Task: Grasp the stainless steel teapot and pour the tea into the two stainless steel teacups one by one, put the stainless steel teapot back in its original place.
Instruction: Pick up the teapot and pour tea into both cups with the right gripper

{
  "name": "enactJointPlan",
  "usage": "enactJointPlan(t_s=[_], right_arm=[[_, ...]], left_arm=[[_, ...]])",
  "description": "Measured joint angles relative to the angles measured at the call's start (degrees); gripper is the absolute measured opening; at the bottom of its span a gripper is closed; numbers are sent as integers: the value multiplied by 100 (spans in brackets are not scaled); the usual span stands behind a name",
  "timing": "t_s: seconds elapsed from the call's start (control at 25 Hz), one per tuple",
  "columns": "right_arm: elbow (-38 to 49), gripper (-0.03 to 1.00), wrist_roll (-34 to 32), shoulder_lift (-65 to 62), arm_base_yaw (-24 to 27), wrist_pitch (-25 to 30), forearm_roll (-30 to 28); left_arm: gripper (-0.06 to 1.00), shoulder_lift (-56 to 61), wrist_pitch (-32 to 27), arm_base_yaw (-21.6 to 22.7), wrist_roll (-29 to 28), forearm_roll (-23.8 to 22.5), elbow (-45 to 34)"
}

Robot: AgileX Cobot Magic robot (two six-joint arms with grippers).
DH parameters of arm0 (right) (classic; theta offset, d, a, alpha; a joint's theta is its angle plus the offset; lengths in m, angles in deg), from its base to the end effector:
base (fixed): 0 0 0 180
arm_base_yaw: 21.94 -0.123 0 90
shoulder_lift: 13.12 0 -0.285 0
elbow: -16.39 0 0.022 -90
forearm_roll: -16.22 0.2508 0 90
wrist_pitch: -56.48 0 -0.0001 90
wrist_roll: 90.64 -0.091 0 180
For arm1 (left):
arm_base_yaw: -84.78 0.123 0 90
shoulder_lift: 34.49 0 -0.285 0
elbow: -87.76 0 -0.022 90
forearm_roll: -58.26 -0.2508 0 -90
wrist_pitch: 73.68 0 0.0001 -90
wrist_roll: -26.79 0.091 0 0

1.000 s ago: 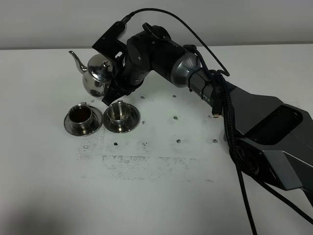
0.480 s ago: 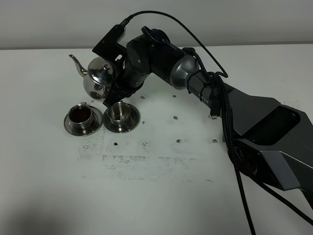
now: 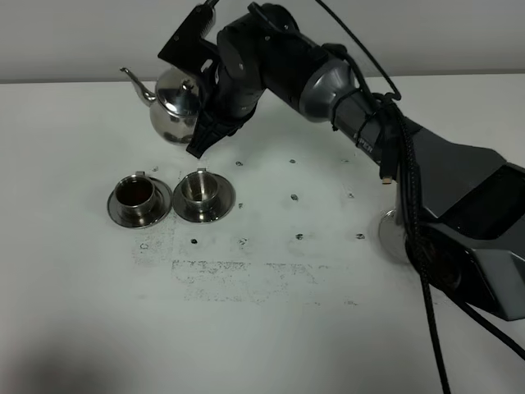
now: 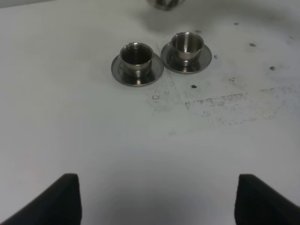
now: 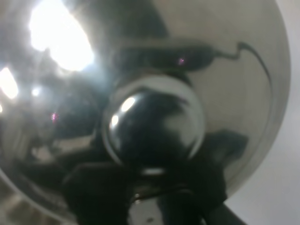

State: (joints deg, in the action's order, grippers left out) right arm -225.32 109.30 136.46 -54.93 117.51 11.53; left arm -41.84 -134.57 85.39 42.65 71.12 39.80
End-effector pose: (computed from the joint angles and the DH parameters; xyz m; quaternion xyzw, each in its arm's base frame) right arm 0.4586 0.2899 0.2209 -0.4375 0.8575 -0.0091 0.2706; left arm -0.0083 -0.0178 0.2817 0.1173 0.8354 -0.0355 0.5357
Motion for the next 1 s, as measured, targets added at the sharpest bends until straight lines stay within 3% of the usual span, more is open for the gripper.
enactJointPlan(t_s=[0.28,1.0], right_arm=[[-6,17,0,-308,255,925,-144],[-6,17,-20,-712,456,990,-313]], left_arm=[[65,0,0,0,0,0,0],[65,0,0,0,10,0,0]])
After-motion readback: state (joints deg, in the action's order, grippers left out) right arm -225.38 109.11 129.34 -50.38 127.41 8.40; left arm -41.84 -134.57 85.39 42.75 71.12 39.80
